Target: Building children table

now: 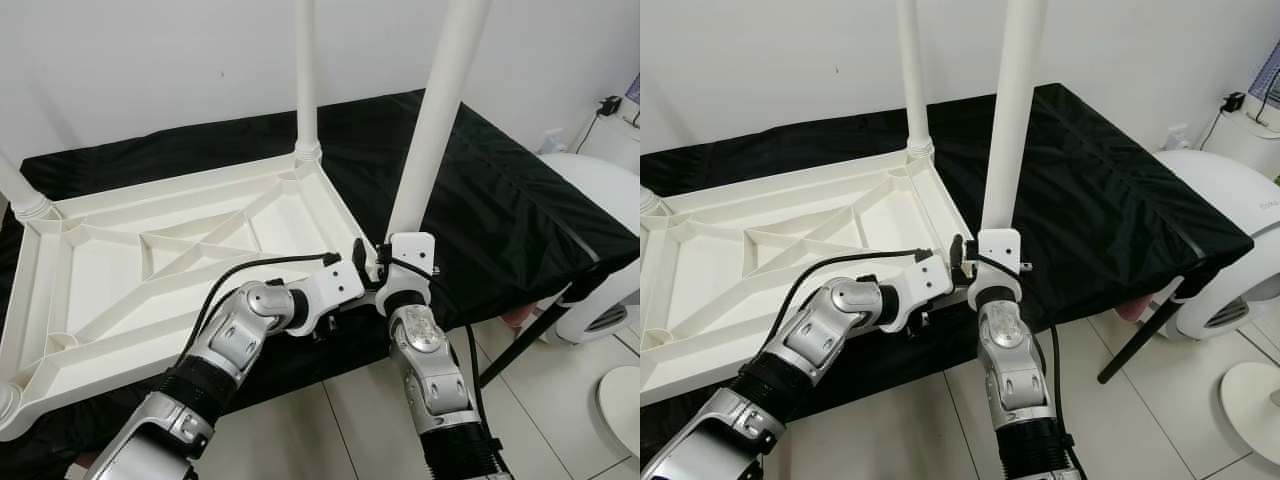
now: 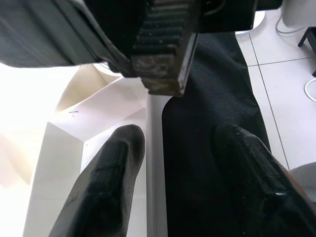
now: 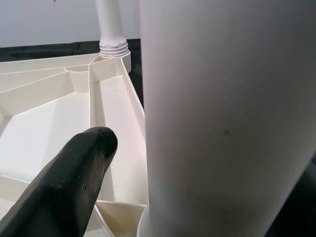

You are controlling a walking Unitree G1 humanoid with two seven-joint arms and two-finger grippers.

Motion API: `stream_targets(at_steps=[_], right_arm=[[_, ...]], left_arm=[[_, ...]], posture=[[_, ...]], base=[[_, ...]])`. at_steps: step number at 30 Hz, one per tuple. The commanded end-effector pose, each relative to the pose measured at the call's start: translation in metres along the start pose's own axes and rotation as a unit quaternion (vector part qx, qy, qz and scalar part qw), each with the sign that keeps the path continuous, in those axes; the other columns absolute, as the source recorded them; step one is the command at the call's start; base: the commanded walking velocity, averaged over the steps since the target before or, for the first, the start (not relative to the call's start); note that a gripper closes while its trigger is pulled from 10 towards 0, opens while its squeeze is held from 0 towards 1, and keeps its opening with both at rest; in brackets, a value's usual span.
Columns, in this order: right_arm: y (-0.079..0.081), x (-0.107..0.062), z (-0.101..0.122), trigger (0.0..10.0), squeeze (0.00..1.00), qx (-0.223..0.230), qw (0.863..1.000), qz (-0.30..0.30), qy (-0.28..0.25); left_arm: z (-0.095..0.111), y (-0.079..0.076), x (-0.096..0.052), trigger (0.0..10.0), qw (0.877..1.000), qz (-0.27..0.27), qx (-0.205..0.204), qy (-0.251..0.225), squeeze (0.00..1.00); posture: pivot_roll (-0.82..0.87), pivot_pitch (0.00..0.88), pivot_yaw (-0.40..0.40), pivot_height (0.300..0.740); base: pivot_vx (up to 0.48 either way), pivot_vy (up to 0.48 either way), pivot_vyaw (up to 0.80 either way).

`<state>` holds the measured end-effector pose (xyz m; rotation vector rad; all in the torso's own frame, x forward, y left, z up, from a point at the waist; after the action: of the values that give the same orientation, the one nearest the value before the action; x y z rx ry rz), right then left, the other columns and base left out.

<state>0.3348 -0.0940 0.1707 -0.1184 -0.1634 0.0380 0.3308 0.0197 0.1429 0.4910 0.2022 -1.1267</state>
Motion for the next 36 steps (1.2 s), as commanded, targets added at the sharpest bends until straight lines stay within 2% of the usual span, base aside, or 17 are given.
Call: stream_targets(at_steps=[1, 20, 21, 23, 24, 26, 30, 34, 36], right_arm=[[0.000, 0.001, -0.002, 10.0, 0.00, 0.002, 1.000, 0.002, 0.006], [-0.007, 0.003, -0.003, 10.0, 0.00, -0.004, 1.000, 0.010, 0.008], [-0.007, 0.003, -0.004, 10.0, 0.00, -0.004, 1.000, 0.013, 0.008], [-0.008, 0.003, -0.004, 10.0, 0.00, -0.006, 1.000, 0.014, 0.008], [-0.008, 0.003, -0.004, 10.0, 0.00, -0.008, 1.000, 0.024, 0.007], [-0.009, 0.003, -0.004, 10.0, 0.00, -0.010, 0.999, 0.033, 0.005], [-0.012, 0.002, -0.005, 10.0, 0.00, -0.027, 0.995, 0.091, 0.001], [-0.014, 0.000, -0.005, 10.0, 0.00, -0.025, 0.993, 0.117, -0.002], [-0.017, -0.002, -0.004, 10.0, 0.00, -0.026, 0.989, 0.149, -0.006]], left_arm=[[-0.001, 0.000, -0.001, 0.0, 1.000, 0.003, 0.000, -0.001, 0.00], [0.001, 0.002, -0.002, 0.0, 1.000, 0.003, 0.001, -0.010, 0.00], [0.001, 0.002, -0.002, 0.4, 1.000, 0.003, 0.001, -0.010, 0.00], [0.001, 0.002, -0.002, 0.4, 1.000, 0.003, 0.003, -0.006, 0.00], [0.000, 0.002, -0.002, 10.0, 1.000, 0.003, 0.003, -0.003, 0.00], [-0.001, 0.002, -0.002, 10.0, 1.000, 0.002, 0.003, -0.001, 0.00], [-0.001, 0.003, -0.001, 10.0, 1.000, 0.007, 0.006, 0.003, 0.00], [-0.002, 0.004, -0.001, 10.0, 1.000, 0.009, 0.006, 0.004, 0.00], [-0.002, 0.004, -0.001, 10.0, 1.000, 0.010, 0.007, 0.004, 0.00]], posture=[[-0.10, 0.083, 0.045, 0.740], [-0.10, 0.090, 0.045, 0.740], [-0.10, 0.090, 0.045, 0.740], [-0.10, 0.089, 0.044, 0.740], [-0.10, 0.088, 0.043, 0.740], [-0.10, 0.088, 0.043, 0.740], [-0.10, 0.085, 0.039, 0.740], [-0.10, 0.083, 0.036, 0.740], [-0.10, 0.083, 0.036, 0.740]], base=[[0.000, 0.000, 0.00], [0.000, 0.000, 0.00], [0.000, 0.000, 0.00], [0.000, 0.000, 0.00], [0.000, 0.000, 0.00], [0.000, 0.000, 0.00], [0.000, 0.000, 0.00], [0.000, 0.000, 0.00], [0.000, 0.000, 0.00]])
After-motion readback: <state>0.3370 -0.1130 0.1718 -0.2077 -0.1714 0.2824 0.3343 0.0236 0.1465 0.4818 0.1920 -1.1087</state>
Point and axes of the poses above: a point about 5 cm out from each wrist's last joint towards the gripper, its own x axis pointing out of the wrist towards the gripper, its own z axis along the axis of the wrist's last joint, y = z × x, the point moved 2 cm from there along x, pointing out of the wrist towards the gripper, and after that the axes turned 7 degrees about -x, right-handed, at the moved point
